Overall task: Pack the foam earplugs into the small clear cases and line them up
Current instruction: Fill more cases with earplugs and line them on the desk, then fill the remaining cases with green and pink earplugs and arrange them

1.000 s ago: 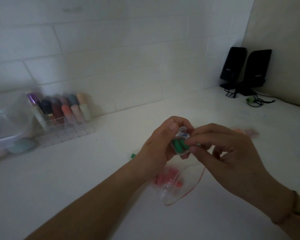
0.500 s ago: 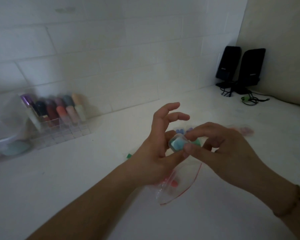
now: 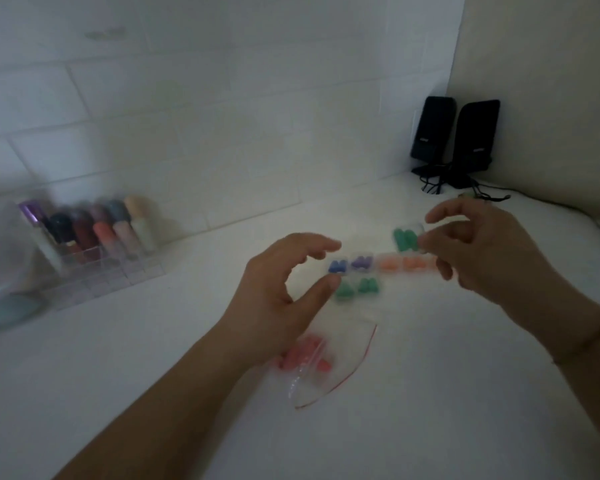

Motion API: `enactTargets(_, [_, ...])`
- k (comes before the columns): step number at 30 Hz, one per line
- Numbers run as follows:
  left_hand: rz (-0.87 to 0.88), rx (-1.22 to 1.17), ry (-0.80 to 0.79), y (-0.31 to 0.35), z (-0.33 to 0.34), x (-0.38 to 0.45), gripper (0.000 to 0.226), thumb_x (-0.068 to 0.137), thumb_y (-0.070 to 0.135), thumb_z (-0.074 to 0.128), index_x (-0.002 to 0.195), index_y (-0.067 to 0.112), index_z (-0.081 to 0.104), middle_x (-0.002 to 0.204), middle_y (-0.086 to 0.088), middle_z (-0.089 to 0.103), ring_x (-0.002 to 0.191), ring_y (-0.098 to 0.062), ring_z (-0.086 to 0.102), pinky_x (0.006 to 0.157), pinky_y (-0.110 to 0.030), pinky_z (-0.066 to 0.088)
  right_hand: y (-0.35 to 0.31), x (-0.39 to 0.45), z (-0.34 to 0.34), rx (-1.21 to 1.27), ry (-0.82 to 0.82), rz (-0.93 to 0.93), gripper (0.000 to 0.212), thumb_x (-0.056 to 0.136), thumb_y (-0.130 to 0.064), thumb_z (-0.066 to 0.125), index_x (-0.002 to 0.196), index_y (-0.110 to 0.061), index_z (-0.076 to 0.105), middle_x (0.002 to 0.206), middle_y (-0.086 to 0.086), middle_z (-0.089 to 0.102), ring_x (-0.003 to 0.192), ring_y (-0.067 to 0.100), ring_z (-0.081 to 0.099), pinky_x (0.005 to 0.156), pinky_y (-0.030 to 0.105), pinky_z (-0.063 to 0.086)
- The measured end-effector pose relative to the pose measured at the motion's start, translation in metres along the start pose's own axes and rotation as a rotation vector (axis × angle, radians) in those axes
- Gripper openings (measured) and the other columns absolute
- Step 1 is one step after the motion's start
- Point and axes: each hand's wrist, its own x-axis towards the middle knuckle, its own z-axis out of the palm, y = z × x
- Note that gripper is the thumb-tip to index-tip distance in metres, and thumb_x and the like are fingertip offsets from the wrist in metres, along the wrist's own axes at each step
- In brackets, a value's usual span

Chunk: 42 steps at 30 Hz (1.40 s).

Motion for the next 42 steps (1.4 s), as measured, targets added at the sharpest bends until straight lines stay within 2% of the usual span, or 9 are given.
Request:
enactTargets(2, [-0.029,0.091,-0.024,-0.001,0.004,0.004,0.02,0.087,0.027,0.067,0.107,0.024,0.067,0.104,0.015,0.067,0.098,0.0,0.06,0.087,-0.014,0.043,0.016,0.01,-0.005,-0.263,-0.048,0.048,0.012,0.084,-0.022,0.072,0.084,-0.02,0.061,0.066,-0.007,0.067,0.044,0.008,0.054,0.042,0.017,0.038])
enactTargets(7, [-0.081,0.36,-0.272,0.01,0.021,0.031,0.021,0.085,0.033,0.068,0.106,0.031,0.068,0.105,0.015,0.066,0.098,-0.005,0.057,0.09,-0.019,0.04,0.038,0.011,0.007,-0.502,-0.099,0.06,0.016,0.082,-0.032,0.072,0.075,-0.027,0.059,0.081,-0.008,0.066,0.066,0.008,0.058,0.059,0.024,0.043])
enactTargets(10, [-0.104,0.396,-0.354,0.013,0.035,0.043,0.025,0.084,0.033,0.068,0.108,0.03,0.067,0.106,0.011,0.065,0.1,-0.009,0.057,0.088,-0.021,0.04,0.045,0.008,0.018,-0.574,-0.099,0.018,0.021,0.083,-0.036,0.068,0.069,-0.03,0.053,0.078,-0.013,0.058,0.076,0.013,0.057,0.071,0.03,0.049])
enactTargets(13, [-0.113,0.4,-0.386,0.017,0.048,0.053,0.024,0.084,0.034,0.066,0.108,0.028,0.066,0.106,0.01,0.065,0.097,-0.01,0.058,0.086,-0.025,0.045,0.045,0.01,0.017,-0.604,-0.076,0.016,0.025,0.085,-0.042,0.064,0.067,-0.029,0.052,0.072,-0.012,0.054,0.074,0.015,0.056,0.067,0.029,0.047])
enactTargets(20, [-0.114,0.388,-0.523,0.037,0.106,0.108,0.037,0.09,0.039,0.062,0.124,0.025,0.058,0.12,0.005,0.06,0.106,-0.012,0.054,0.086,-0.022,0.039,0.048,0.032,-0.054,-0.517,0.301,0.171,0.016,0.089,-0.046,0.057,0.087,-0.031,0.061,0.089,-0.002,0.065,0.085,0.02,0.059,0.072,0.029,0.045])
enactTargets(27, [-0.186,0.451,-0.606,0.015,0.184,0.163,0.045,0.092,0.029,0.057,0.135,0.019,0.048,0.136,-0.007,0.05,0.123,-0.022,0.047,0.101,-0.031,0.038,0.086,0.04,-0.103,-0.41,0.537,0.355,0.01,0.088,-0.032,0.059,0.083,-0.024,0.062,0.097,0.005,0.068,0.093,0.029,0.061,0.072,0.027,0.039])
enactTargets(33, [-0.218,0.493,-0.672,0.0,0.224,0.186,0.048,0.089,0.024,0.06,0.135,0.018,0.05,0.139,-0.007,0.049,0.125,-0.024,0.047,0.098,-0.029,0.038,0.098,0.047,-0.106,-0.466,0.529,0.367,0.013,0.088,-0.031,0.054,0.088,-0.024,0.065,0.101,0.003,0.067,0.085,0.025,0.058,0.067,0.026,0.037])
enactTargets(38, [-0.151,0.477,-0.585,-0.004,0.231,0.186,0.028,0.088,0.014,0.047,0.107,0.017,0.068,0.115,-0.005,0.067,0.102,-0.023,0.06,0.079,-0.022,0.041,0.097,0.048,-0.107,-0.508,0.531,0.35,0.016,0.088,-0.032,0.053,0.092,-0.023,0.066,0.099,0.002,0.067,0.08,0.023,0.055,0.063,0.025,0.035])
enactTargets(42, [-0.143,0.193,-0.486,0.015,0.212,0.179,0.024,0.091,0.011,0.054,0.11,0.018,0.068,0.108,-0.005,0.069,0.092,-0.02,0.066,0.071,-0.02,0.046,0.089,0.049,-0.096,-0.509,0.504,0.181,0.016,0.09,-0.032,0.056,0.102,-0.031,0.066,0.104,-0.002,0.068,0.093,0.025,0.062,0.075,0.03,0.048])
